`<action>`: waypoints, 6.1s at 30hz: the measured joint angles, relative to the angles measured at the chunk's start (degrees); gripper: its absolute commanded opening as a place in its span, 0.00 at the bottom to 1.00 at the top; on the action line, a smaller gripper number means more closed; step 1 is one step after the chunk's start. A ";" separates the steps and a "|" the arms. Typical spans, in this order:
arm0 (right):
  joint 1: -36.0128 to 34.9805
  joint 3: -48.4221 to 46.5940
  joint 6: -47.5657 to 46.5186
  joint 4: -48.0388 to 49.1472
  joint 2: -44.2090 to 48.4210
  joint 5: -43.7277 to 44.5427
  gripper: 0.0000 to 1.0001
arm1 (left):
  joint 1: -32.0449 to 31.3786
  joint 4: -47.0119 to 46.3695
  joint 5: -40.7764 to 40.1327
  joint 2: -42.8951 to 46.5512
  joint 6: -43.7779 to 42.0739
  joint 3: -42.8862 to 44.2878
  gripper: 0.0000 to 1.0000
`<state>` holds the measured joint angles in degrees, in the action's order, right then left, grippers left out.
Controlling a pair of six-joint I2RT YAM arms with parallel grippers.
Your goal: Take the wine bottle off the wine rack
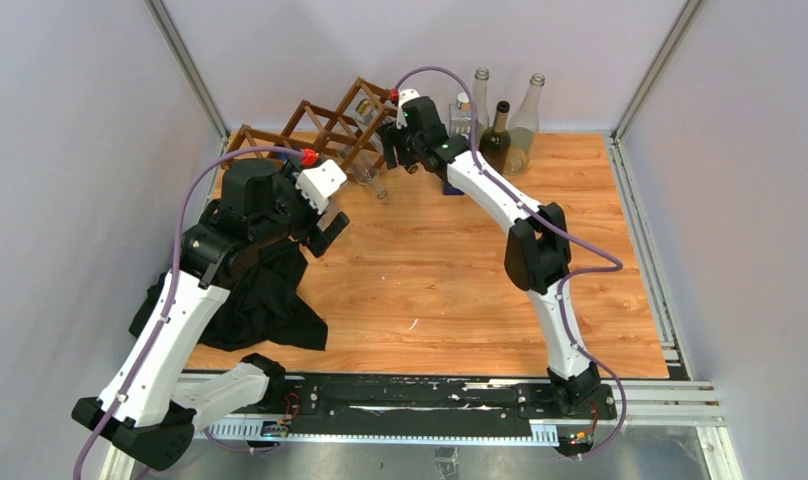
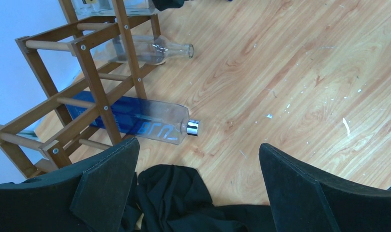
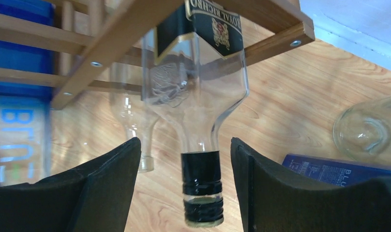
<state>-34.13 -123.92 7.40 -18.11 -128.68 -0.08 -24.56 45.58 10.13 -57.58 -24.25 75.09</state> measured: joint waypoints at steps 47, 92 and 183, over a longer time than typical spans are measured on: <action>0.39 3.37 -0.11 3.63 -3.06 -1.70 0.00 | 0.00 0.00 2.78 -0.33 0.61 0.02 1.00; -0.24 71.69 26.49 27.52 44.52 -10.93 0.00 | 0.00 0.28 6.71 0.48 -12.46 -6.01 1.00; -25.90 63.32 16.00 10.93 73.50 3.80 0.87 | -15.39 -24.22 16.61 9.46 7.19 -26.69 0.00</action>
<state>-60.03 -60.60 23.40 -7.18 -55.18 3.73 -39.94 21.37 26.74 -48.12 -17.06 48.40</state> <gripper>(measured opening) 0.925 0.701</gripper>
